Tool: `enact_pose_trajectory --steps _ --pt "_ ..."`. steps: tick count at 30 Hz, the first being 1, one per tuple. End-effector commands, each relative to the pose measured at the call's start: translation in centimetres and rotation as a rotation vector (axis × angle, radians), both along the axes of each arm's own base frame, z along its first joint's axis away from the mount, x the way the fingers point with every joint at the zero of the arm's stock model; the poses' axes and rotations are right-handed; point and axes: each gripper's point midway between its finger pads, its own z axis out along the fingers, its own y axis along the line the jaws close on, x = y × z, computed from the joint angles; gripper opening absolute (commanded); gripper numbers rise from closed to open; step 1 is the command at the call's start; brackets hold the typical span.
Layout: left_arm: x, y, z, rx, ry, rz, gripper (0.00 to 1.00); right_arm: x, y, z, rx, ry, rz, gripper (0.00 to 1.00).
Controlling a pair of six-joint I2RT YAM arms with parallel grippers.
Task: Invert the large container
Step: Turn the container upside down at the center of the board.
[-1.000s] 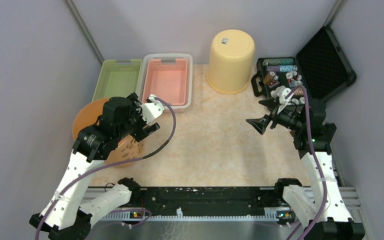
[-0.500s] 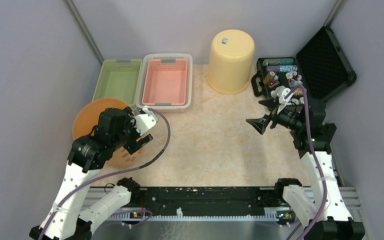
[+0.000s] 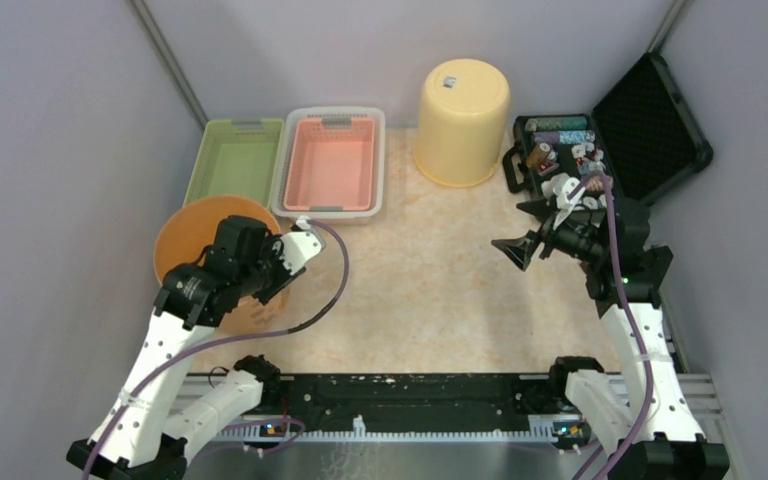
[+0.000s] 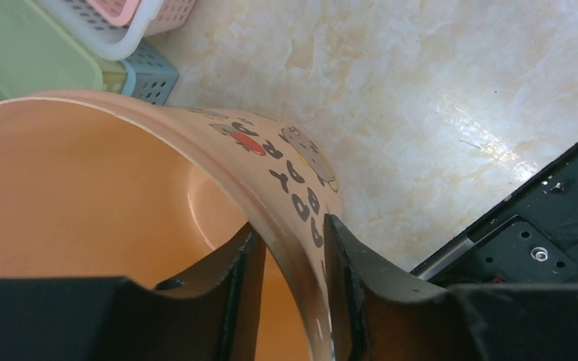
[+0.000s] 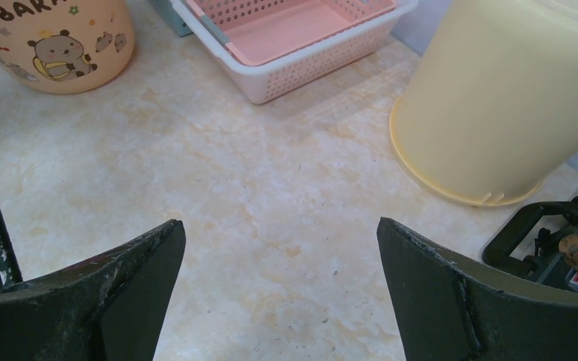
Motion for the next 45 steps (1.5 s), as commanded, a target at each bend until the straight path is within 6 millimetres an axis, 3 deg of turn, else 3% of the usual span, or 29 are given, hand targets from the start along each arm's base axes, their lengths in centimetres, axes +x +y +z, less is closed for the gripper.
enact_pose_trajectory --steps 1,14,21,32,39,45 --pt "-0.4 -2.1 0.6 -0.092 0.030 -0.065 0.38 -0.2 0.4 1.0 -0.012 -0.074 0.038 0.99" --pt "-1.7 -3.5 3.6 -0.176 0.031 -0.140 0.10 -0.4 0.6 1.3 -0.005 -0.075 0.050 0.99" --pt "-4.2 -6.0 5.6 -0.285 0.050 -0.311 0.10 -0.8 0.8 1.6 -0.010 -0.081 0.076 0.99" --pt "-8.3 -10.3 8.4 -0.461 0.074 -0.696 0.16 -4.9 2.7 2.9 -0.087 -0.221 0.363 0.99" --pt "-7.4 -13.1 8.5 -0.578 0.173 -0.795 0.15 -6.3 3.0 4.7 -0.125 -0.314 0.443 0.99" --pt "-4.6 -15.5 8.2 -0.602 0.202 -0.813 0.14 -8.8 3.6 6.7 -0.100 -0.385 0.537 0.99"
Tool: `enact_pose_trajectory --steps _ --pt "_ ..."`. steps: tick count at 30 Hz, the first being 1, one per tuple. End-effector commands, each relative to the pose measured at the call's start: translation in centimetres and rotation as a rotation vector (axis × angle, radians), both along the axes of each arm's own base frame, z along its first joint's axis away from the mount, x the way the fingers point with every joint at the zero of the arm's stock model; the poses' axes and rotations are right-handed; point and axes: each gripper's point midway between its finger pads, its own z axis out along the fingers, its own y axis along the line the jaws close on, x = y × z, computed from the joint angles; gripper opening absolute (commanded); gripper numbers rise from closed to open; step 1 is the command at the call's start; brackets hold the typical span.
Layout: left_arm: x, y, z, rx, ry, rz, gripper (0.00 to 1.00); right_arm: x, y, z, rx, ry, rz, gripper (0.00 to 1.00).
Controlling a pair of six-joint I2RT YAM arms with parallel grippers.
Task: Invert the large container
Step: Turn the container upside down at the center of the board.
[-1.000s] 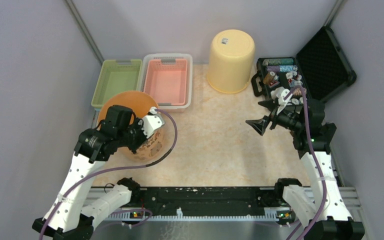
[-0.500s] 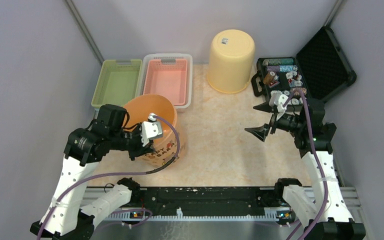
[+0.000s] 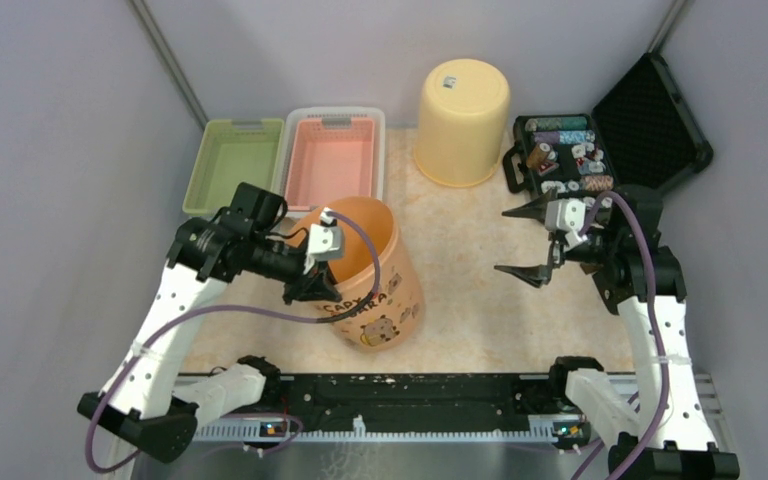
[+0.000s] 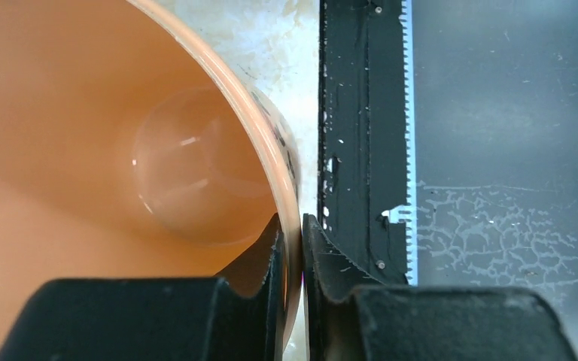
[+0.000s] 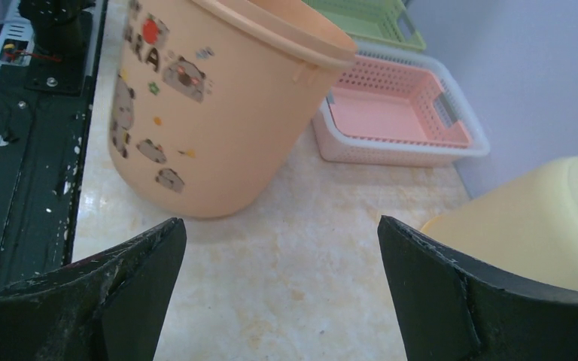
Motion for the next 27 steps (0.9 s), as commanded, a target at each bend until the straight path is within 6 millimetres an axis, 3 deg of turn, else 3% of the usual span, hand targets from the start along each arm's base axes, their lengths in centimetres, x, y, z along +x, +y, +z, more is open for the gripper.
enact_pose_trajectory --steps 1,8,11,16,27 --pt "2.4 -3.2 2.7 -0.114 -0.109 -0.081 0.14 -2.7 1.0 2.5 0.034 -0.125 0.138 0.99" --pt "1.6 -8.0 2.3 -0.064 -0.069 -0.219 0.12 -3.4 1.3 3.1 0.034 -0.164 0.168 0.99" --pt "1.7 -9.6 1.2 -0.030 -0.018 -0.280 0.11 -3.3 1.3 3.2 0.030 -0.186 0.170 0.99" --pt "0.3 -12.1 0.9 -0.037 0.070 -0.419 0.10 -2.8 1.1 2.6 -0.001 -0.233 0.158 0.99" --pt "-0.4 -14.2 1.4 -0.081 0.166 -0.524 0.08 -1.8 0.1 -1.2 -0.169 -0.405 0.148 0.91"
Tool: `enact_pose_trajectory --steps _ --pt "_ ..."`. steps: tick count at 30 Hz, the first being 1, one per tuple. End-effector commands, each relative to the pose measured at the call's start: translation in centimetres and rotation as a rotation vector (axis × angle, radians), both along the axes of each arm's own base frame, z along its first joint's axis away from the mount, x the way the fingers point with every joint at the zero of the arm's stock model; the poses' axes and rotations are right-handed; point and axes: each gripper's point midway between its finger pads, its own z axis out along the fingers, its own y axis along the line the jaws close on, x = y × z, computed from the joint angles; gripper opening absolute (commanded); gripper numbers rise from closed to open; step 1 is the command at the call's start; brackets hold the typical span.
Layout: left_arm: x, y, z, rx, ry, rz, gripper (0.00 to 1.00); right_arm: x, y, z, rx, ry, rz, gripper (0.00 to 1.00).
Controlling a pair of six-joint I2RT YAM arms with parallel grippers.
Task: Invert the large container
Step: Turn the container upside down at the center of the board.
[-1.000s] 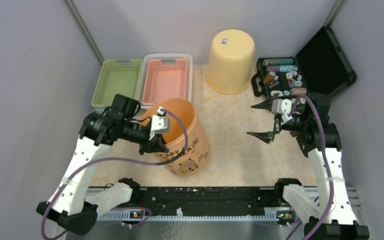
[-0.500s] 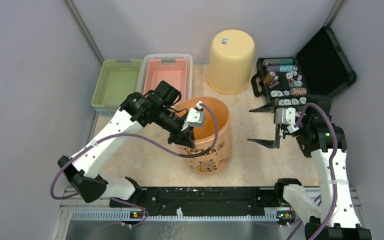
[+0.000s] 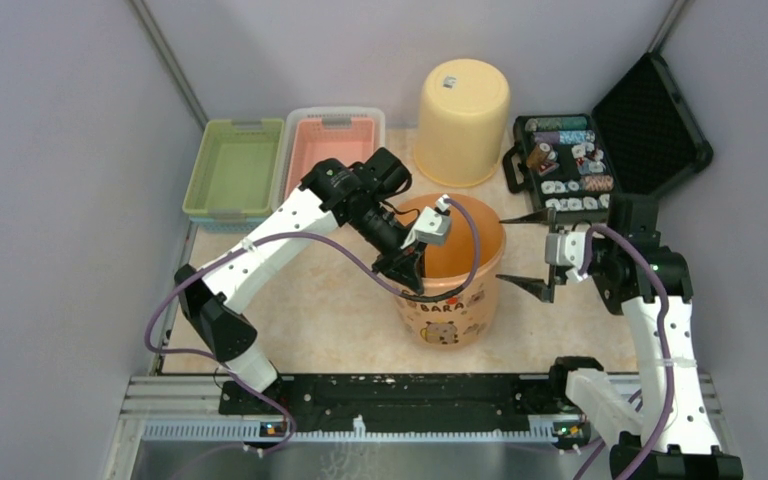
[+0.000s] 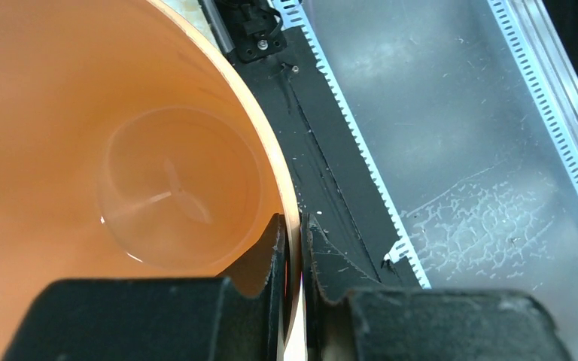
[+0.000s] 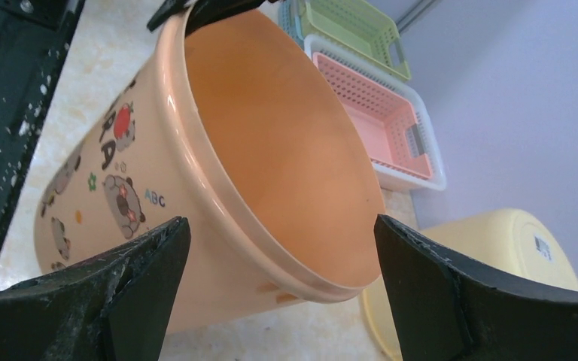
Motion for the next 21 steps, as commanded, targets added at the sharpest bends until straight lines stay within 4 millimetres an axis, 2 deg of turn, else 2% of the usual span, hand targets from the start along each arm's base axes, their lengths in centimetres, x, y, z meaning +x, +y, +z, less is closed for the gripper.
enact_pose_trajectory --steps 1,6,10,21 --pt "-1.4 -0.2 1.5 -0.059 0.055 -0.054 0.08 0.1 -0.4 -1.3 -0.098 -0.173 0.026 0.89" --pt "-1.4 -0.2 0.9 -0.046 0.069 -0.055 0.08 0.8 -1.1 -2.6 -0.196 -0.250 0.019 0.83" --pt "-1.3 -0.3 0.6 -0.040 0.077 -0.056 0.08 0.9 -1.2 -2.4 -0.206 -0.280 0.029 0.79" --pt "-1.4 -0.2 -0.2 -0.025 0.086 -0.060 0.08 0.0 -0.8 -1.7 -0.216 -0.372 0.106 0.55"
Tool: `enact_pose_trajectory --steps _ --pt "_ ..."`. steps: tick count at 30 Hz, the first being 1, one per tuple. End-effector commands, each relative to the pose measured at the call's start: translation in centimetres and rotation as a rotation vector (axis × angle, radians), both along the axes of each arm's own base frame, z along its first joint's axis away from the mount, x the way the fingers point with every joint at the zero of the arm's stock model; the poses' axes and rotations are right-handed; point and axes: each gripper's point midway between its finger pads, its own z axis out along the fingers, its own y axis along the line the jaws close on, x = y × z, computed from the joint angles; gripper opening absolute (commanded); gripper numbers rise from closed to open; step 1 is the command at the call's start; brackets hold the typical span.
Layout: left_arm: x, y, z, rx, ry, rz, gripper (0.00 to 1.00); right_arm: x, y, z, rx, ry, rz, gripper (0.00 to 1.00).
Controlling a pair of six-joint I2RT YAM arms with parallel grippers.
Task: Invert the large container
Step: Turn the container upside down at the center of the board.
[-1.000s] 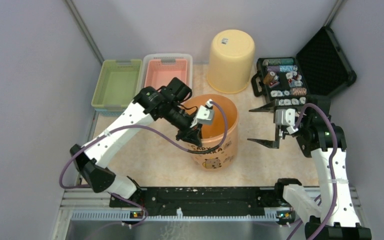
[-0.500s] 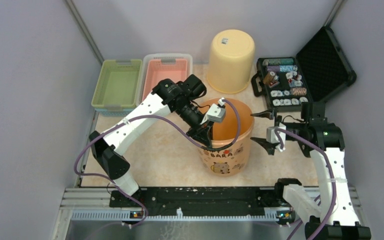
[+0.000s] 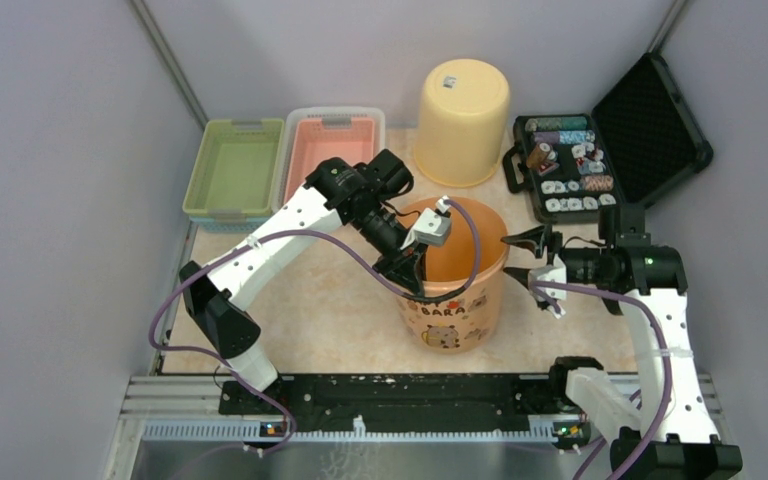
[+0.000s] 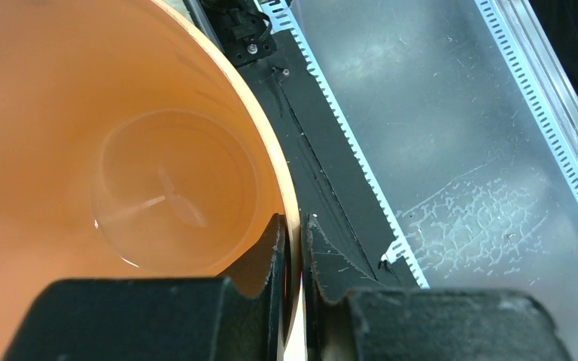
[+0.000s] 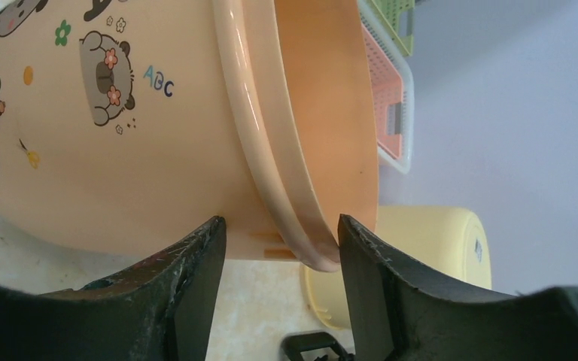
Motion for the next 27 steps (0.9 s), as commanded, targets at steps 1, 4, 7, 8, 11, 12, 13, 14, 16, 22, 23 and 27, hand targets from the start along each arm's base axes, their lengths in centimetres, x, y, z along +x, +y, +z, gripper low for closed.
enact_pose_trajectory --steps 1,4,7,8,11,12,13,14,16,22,23,27 --pt "-0.9 -0.1 0.0 -0.009 0.060 -0.025 0.08 -1.0 0.9 2.3 0.029 -0.094 0.085 0.55" --pt "-0.9 -0.1 -0.1 -0.010 0.060 -0.026 0.08 -1.6 1.5 2.8 0.043 -0.094 0.118 0.53" --pt "-0.8 -0.1 -0.4 -0.003 0.065 -0.027 0.08 -1.7 1.6 3.2 0.053 -0.094 0.123 0.52" --pt "-0.9 -0.1 -0.5 -0.002 0.065 -0.029 0.08 -1.7 1.6 3.2 0.057 -0.095 0.125 0.51" --pt "-0.8 -0.1 -0.5 -0.001 0.064 -0.029 0.09 -1.7 1.7 3.5 0.064 -0.101 0.131 0.46" --pt "-0.8 -0.1 -0.5 -0.003 0.063 -0.028 0.09 -1.6 1.7 3.5 0.064 -0.103 0.131 0.45" --pt "-0.8 -0.1 -0.4 -0.006 0.059 -0.029 0.09 -1.6 1.7 3.5 0.063 -0.103 0.131 0.42" --pt "-0.8 -0.1 -0.3 -0.007 0.056 -0.028 0.09 -1.5 1.7 3.4 0.061 -0.102 0.129 0.41" --pt "-0.8 -0.1 -0.2 -0.010 0.052 -0.027 0.10 -1.4 1.7 3.3 0.057 -0.103 0.128 0.38" --pt "-0.7 -0.1 -0.2 -0.008 0.048 -0.026 0.16 -1.5 1.7 2.7 0.062 -0.094 0.130 0.28" --pt "-0.7 -0.2 -0.1 -0.008 0.047 -0.026 0.16 -1.5 1.7 2.6 0.065 -0.093 0.132 0.27" --pt "-0.5 -0.3 0.0 -0.008 0.046 -0.022 0.23 -1.7 1.7 2.4 0.065 -0.091 0.133 0.19"
